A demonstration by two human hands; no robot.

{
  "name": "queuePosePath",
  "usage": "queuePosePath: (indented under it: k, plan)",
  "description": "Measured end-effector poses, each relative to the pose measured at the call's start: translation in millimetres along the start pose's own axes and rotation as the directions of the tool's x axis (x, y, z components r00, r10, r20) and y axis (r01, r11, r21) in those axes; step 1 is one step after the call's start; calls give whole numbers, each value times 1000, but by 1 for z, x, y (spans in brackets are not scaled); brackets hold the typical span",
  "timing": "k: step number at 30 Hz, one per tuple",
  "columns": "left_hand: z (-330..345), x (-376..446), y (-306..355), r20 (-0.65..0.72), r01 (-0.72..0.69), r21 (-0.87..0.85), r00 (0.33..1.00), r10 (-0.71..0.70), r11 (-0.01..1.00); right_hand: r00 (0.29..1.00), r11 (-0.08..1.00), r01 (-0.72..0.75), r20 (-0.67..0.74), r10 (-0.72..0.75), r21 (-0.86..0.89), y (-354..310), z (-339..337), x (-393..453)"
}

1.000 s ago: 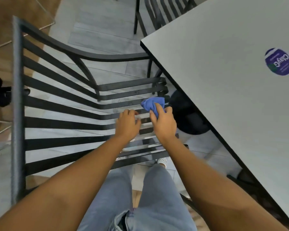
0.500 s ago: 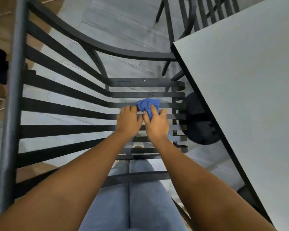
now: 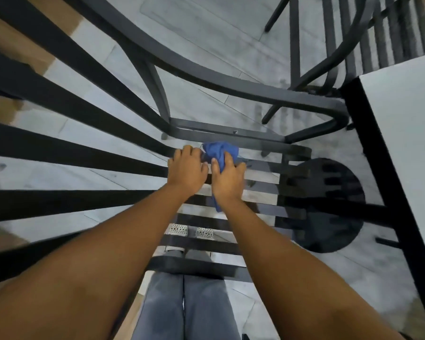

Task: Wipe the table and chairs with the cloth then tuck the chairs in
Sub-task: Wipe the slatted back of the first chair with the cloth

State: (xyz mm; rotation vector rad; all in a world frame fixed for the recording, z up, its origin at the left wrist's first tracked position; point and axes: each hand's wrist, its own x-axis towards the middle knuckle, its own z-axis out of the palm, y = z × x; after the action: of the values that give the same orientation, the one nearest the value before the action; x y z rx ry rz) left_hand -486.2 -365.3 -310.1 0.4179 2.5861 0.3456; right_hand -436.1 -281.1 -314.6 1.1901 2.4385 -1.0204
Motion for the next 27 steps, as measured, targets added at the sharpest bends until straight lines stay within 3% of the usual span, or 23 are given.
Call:
queuePosePath:
  k: [3, 5, 8, 14, 17, 23, 27]
  plan:
    - [12, 26, -14, -23, -7, 21, 1000, 7, 1000, 999, 1000, 14, 34, -15, 25, -4, 20, 27]
    - [20, 42, -23, -43, -19, 48, 999, 21, 999, 994, 979, 22, 107, -1, -204, -2, 30, 45]
    - [32, 62, -35, -38, -74, 81, 996, 77, 994, 974, 842, 172, 216, -68, -511, 11, 40, 65]
    - [49, 88, -47, -27, -234, 72, 971, 236, 970, 909, 677, 417, 282, -307, -607, 24, 56, 90]
    - [52, 93, -53, -94, -276, 42, 956, 279, 960, 849, 636, 528, 320, -421, -562, 12, 68, 94]
    - [61, 95, -63, -115, -327, 69, 936, 333, 943, 821, 592, 547, 242, -517, -591, 24, 75, 102]
    - [67, 99, -49, -92, -351, 27, 931, 352, 936, 852, 659, 447, 65, -519, -605, 43, 70, 105]
